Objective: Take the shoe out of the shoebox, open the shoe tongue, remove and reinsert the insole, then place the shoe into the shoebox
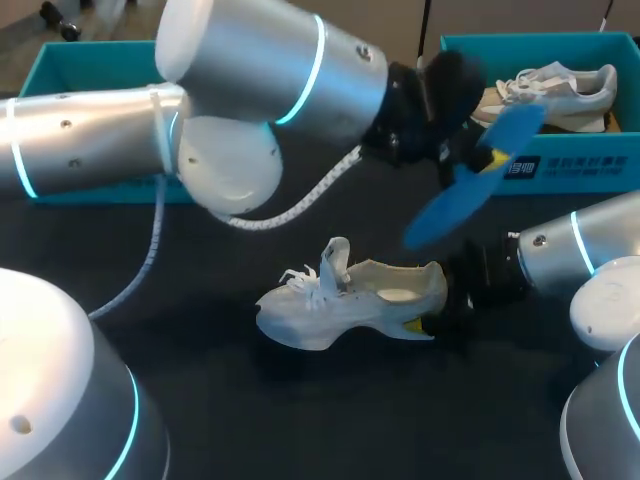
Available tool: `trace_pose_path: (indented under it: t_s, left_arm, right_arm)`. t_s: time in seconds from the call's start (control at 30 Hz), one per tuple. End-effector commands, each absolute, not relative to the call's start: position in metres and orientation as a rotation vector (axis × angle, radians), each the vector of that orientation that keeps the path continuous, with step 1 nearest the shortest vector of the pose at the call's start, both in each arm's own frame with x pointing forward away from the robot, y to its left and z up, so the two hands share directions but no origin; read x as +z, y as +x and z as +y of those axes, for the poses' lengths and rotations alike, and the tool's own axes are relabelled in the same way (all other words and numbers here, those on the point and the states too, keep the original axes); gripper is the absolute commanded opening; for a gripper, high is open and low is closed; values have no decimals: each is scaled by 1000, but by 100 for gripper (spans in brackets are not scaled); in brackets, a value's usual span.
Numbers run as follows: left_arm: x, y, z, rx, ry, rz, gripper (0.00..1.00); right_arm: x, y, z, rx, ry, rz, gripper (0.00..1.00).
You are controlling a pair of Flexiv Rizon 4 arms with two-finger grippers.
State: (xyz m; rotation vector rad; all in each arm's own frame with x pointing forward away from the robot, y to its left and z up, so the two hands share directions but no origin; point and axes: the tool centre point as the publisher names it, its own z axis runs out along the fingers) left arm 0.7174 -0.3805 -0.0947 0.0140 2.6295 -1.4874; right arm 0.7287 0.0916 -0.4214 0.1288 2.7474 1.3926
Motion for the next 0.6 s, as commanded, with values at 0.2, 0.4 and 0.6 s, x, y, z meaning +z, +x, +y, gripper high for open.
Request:
trace_pose_path:
  t_s: [0.2,0.4,0.6]
  left_arm:
    - [-54,725,-407,-1616,36,2583,0]
    - [-37,732,-409,-1789,10,2598,0]
    - [-24,738,-414,-1946,20,2647,0]
  right_arm:
    - [-424,730,90,1388,130,2749,0]
    - [-424,730,90,1388,130,2749,0]
    - [-424,730,90,1388,130,2749,0]
